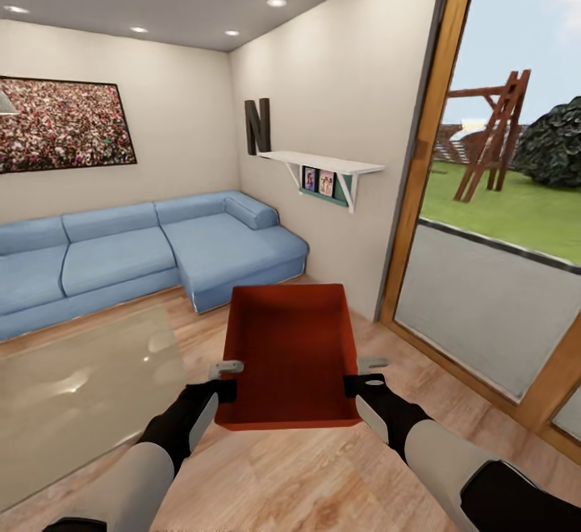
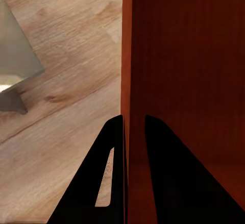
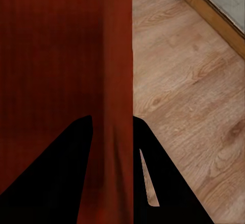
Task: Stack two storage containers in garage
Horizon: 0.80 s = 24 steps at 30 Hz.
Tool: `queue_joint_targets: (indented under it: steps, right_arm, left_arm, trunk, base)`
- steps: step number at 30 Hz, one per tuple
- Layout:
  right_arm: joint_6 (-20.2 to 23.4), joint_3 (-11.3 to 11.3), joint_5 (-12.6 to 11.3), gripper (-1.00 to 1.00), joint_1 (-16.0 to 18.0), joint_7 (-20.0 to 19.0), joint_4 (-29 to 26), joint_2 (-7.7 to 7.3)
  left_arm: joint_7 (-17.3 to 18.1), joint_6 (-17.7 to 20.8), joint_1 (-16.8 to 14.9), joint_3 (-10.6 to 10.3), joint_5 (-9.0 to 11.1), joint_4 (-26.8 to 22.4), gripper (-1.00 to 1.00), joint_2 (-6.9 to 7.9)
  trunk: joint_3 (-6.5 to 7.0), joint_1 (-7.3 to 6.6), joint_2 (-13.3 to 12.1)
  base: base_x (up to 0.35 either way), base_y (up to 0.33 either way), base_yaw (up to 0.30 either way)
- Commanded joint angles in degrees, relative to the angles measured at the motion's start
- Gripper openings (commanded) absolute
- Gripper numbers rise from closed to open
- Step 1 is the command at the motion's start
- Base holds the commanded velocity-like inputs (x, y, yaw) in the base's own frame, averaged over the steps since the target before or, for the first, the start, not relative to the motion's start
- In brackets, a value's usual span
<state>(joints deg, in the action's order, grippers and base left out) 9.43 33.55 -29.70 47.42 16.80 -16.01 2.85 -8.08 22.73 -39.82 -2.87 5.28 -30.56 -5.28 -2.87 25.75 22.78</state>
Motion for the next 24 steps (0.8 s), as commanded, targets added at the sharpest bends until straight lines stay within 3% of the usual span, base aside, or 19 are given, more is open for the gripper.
queue_joint_targets:
  steps: [1,24]
  right_arm:
    - [0.43,0.20,0.17,-1.00,0.04,0.61,0.45,-0.51]
    - [0.45,0.38,0.24,-1.00,0.04,0.61,0.45,-0.39]
  left_arm:
    - [-1.68,0.47,-0.08,0.26,-1.32,-0.20,-1.00,0.09]
    - [-1.59,0.47,-0.08,0.32,-1.32,-0.20,-1.00,0.09]
  trunk:
    - [-0.13,0.04,0.14]
    - [-0.13,0.04,0.14]
  base:
    - [0.000,0.000,0.300]
    - [0.000,0.000,0.300]
